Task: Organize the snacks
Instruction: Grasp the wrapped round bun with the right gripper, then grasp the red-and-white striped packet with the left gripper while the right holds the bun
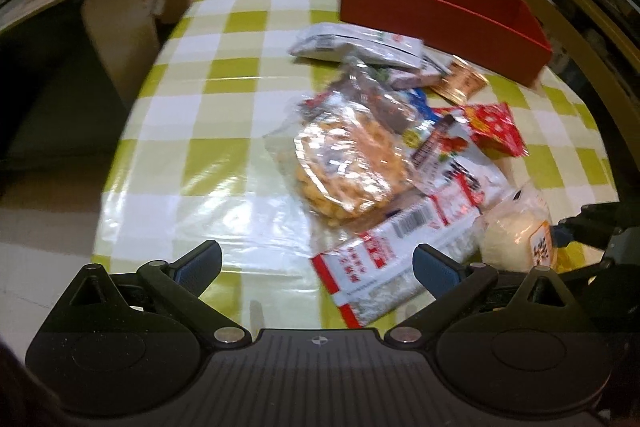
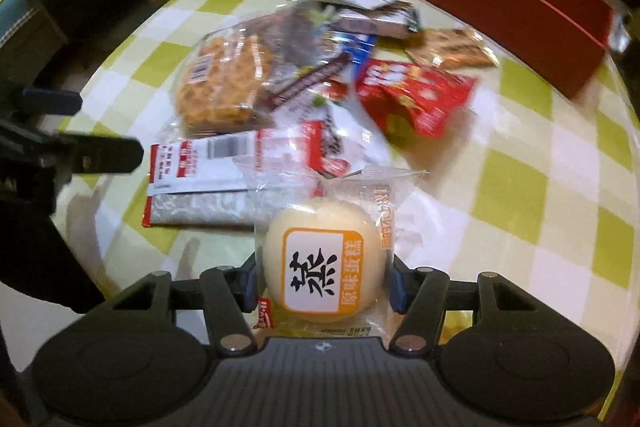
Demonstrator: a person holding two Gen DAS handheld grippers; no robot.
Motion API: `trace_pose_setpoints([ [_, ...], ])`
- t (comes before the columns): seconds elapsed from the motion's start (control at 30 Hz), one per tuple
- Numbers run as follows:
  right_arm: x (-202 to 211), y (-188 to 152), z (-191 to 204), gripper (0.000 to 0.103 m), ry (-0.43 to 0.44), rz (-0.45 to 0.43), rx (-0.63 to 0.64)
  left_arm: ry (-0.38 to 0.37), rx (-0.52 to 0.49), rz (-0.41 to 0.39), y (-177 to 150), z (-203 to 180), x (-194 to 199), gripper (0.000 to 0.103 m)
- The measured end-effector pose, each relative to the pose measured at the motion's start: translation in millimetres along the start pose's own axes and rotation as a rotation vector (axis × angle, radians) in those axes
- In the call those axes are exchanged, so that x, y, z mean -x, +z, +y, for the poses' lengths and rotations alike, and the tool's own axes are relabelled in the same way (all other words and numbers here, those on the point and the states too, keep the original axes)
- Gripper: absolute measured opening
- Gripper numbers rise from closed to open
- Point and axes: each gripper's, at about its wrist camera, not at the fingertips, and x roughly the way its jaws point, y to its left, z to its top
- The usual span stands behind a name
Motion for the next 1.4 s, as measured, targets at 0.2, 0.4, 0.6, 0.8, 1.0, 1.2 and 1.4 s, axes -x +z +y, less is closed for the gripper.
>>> trace_pose_setpoints([
  [0.2,17.9,-1.7,-22.1,0.065,-0.004,-0.018,-0.057,-0.051,-0.256,0.025,-3.9,-42.4,-15.0,0.102],
  [0.4,15.2,-7.1,-39.2,0.065,0.029,-0.016,-0.114,-0.159,-0.492,0.043,-8.0,-81.6,-33.0,0.101],
  [0.6,12.5,-10.1,-54.7,0.065,0.028,-0.003,-0.167,-0.151,-0.523,0.145,3.0,-87.8,-74.8,0.097],
  [0.8,11.0,-11.6,-58.9,0.065,0.038,-0.005,-0.175,-0.154,-0.502,0.154,7.0,-88.2,-78.7,0.095],
  [1.0,10.0,-12.1,-56.5,0.065,0.029,-0.005,-0.149,-0.137,-0.474,0.174,2.4,-88.5,-65.9,0.076],
  [1.2,11.5,-16.6,-56.8,0.065,0.013,-0.008,-0.142,-0.172,-0.487,0.220,-11.1,-94.3,-53.2,0.073],
  [1.4,11.5,-17.7,-55.7,0.065,0.005,-0.009,-0.132,-0.092,-0.500,0.210,-17.2,-96.4,-60.2,0.096],
])
